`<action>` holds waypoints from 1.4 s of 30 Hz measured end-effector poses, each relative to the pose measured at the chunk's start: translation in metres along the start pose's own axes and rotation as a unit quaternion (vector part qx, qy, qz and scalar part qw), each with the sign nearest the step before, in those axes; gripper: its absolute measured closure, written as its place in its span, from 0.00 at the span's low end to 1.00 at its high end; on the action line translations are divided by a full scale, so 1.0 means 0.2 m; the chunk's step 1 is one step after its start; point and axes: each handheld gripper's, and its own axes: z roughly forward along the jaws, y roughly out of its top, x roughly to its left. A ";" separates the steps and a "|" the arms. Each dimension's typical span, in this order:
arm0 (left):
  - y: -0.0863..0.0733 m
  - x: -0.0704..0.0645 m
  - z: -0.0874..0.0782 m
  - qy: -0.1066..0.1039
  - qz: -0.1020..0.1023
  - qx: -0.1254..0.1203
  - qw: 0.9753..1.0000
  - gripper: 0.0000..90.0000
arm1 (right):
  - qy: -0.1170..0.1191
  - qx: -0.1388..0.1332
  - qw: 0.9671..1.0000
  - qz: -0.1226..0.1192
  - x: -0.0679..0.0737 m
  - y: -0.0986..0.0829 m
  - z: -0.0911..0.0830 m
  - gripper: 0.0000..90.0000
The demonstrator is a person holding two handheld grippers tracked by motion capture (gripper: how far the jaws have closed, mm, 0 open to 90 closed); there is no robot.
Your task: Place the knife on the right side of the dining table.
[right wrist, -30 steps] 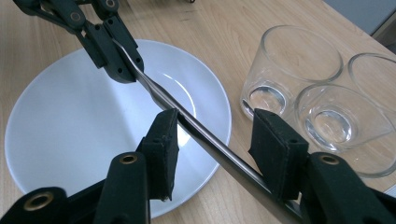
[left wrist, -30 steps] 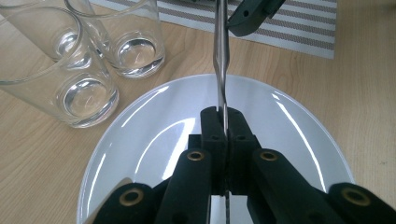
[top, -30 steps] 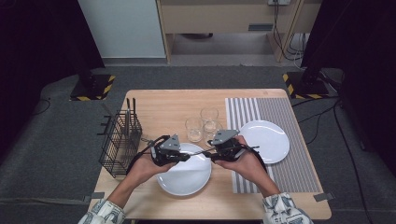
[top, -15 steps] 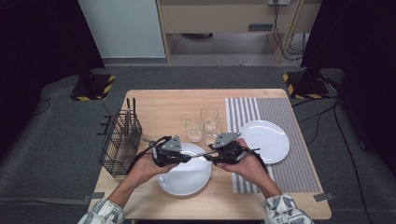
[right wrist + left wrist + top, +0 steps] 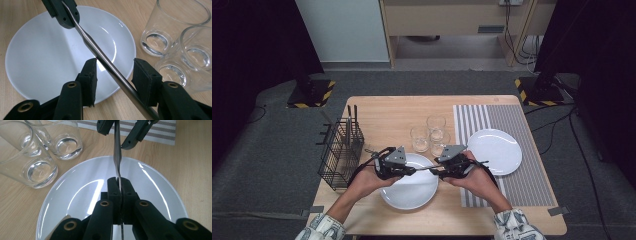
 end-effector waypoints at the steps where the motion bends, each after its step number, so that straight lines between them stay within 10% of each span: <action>1: 0.00 0.00 0.00 0.001 0.001 0.001 1.000 0.98 | 0.001 -0.001 1.000 0.002 0.00 0.00 0.00 0.59; 12: 0.01 0.01 -0.03 0.001 0.003 -0.007 1.000 0.98 | 0.009 -0.020 0.999 -0.025 0.03 0.05 0.02 0.43; 42: -0.01 0.01 -0.03 -0.010 0.010 -0.005 1.000 0.98 | 0.051 -0.010 0.997 -0.057 0.02 0.07 0.07 0.71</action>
